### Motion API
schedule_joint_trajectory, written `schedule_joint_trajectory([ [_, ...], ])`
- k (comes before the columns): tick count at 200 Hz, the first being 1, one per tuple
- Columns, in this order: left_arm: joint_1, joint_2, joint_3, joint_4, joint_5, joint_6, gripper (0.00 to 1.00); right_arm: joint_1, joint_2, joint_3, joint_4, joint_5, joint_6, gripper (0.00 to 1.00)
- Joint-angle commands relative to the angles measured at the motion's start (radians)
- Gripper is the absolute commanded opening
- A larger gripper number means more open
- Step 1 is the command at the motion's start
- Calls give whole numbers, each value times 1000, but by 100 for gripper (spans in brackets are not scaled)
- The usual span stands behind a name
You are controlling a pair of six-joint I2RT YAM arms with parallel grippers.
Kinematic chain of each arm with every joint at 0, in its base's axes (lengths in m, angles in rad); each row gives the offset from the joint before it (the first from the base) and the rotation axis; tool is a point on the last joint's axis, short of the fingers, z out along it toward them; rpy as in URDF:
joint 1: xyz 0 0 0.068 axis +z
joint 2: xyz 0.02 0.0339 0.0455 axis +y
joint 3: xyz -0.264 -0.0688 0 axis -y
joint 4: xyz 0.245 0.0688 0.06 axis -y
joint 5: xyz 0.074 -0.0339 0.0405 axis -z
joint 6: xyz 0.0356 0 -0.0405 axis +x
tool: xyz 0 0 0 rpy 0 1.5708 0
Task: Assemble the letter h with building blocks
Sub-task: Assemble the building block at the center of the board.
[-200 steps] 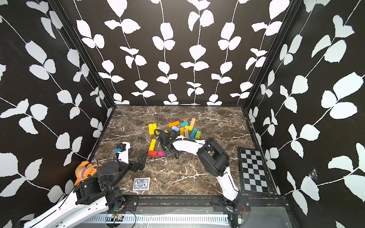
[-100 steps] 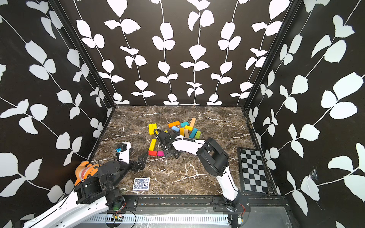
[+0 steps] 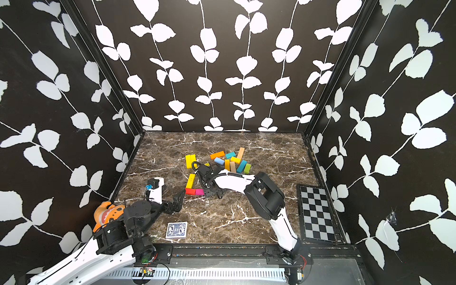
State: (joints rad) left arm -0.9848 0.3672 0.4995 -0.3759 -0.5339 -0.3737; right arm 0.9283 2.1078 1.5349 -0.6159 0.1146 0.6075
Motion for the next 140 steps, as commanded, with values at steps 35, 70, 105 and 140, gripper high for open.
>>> schedule_joint_trajectory([
  [35,6,8,-8,12,-8,1,99,6,17,30,4,-1,26,76],
  [70,6,14,-8,13,-10,3,99,6,23,30,16,-1,37,77],
  [105,6,21,-6,9,-10,1,99,6,10,25,14,28,46,79],
  [140,6,19,-1,6,-8,1,99,-4,-45,12,42,68,18,83],
])
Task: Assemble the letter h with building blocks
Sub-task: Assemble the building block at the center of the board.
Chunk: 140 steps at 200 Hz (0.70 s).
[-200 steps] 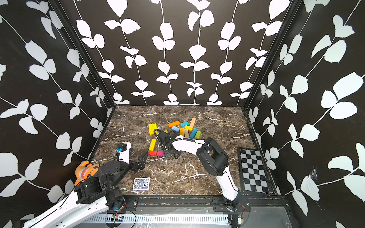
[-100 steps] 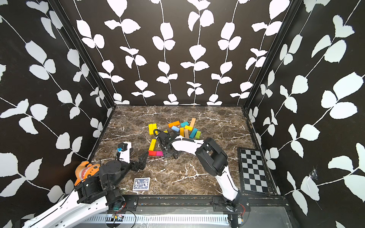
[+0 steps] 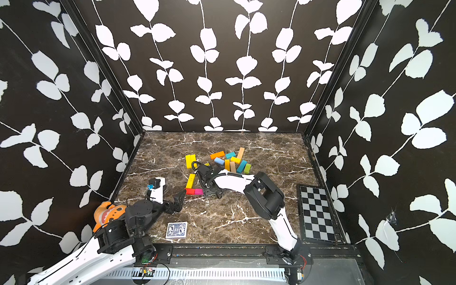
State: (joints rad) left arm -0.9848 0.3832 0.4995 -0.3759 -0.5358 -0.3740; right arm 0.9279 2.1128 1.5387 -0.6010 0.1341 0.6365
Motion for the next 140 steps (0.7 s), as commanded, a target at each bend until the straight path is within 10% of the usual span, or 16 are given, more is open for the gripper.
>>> schedule_joint_trajectory([
  [1,6,3,-1,6,-7,1,99,-5,-53,7,31,49,-11,83],
  [140,6,-14,13,-11,-2,-12,99,-53,248,439,-40,-49,-123,79],
])
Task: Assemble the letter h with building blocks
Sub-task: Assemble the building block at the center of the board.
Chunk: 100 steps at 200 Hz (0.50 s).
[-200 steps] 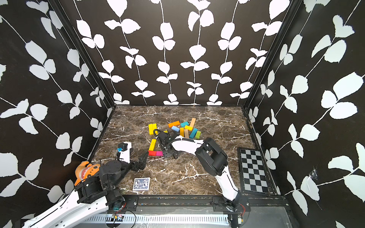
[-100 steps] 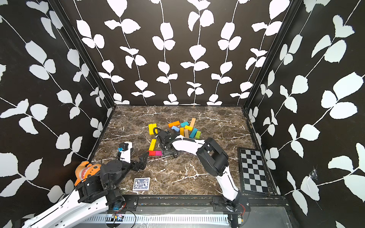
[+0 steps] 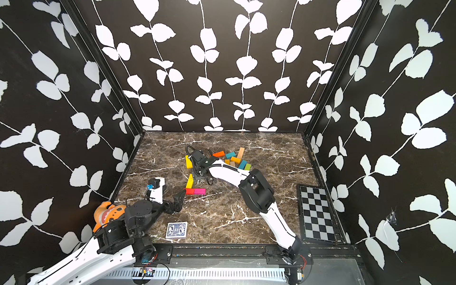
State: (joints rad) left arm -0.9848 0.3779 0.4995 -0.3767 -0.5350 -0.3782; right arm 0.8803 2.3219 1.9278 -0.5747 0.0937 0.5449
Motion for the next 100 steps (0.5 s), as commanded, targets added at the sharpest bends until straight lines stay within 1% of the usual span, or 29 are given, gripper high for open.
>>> schedule_joint_trajectory([
  [1,6,-9,13,-10,-3,-8,99,-6,40,51,-66,-9,-33,79],
  [35,6,-3,13,-7,-7,-11,99,-7,90,100,-88,-9,-43,78],
  [100,6,2,7,-8,-16,-14,99,-4,147,166,-107,-58,-50,76],
])
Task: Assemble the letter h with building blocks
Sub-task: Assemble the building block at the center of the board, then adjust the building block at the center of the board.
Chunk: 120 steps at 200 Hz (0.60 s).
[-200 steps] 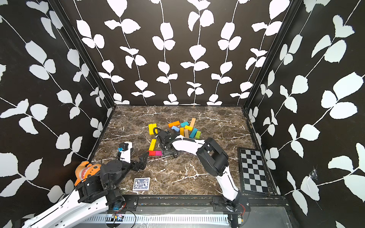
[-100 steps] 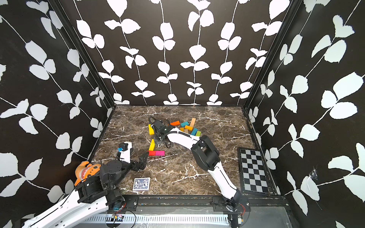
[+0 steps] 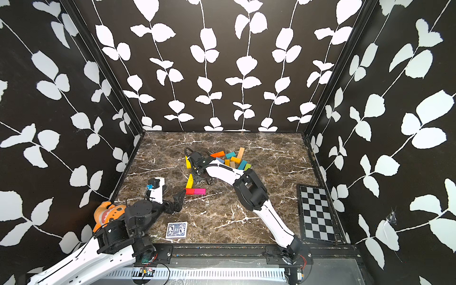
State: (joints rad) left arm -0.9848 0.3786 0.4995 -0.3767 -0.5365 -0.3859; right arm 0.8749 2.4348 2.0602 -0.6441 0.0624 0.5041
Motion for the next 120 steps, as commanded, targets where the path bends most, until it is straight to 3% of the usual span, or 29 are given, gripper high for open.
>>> schedule_joint_trajectory([
  [1,6,1,7,-9,-14,-6,99,1,35,35,-39,-27,-10,76],
  [120,6,16,1,-3,-20,-2,99,9,43,54,-47,-10,-7,77],
])
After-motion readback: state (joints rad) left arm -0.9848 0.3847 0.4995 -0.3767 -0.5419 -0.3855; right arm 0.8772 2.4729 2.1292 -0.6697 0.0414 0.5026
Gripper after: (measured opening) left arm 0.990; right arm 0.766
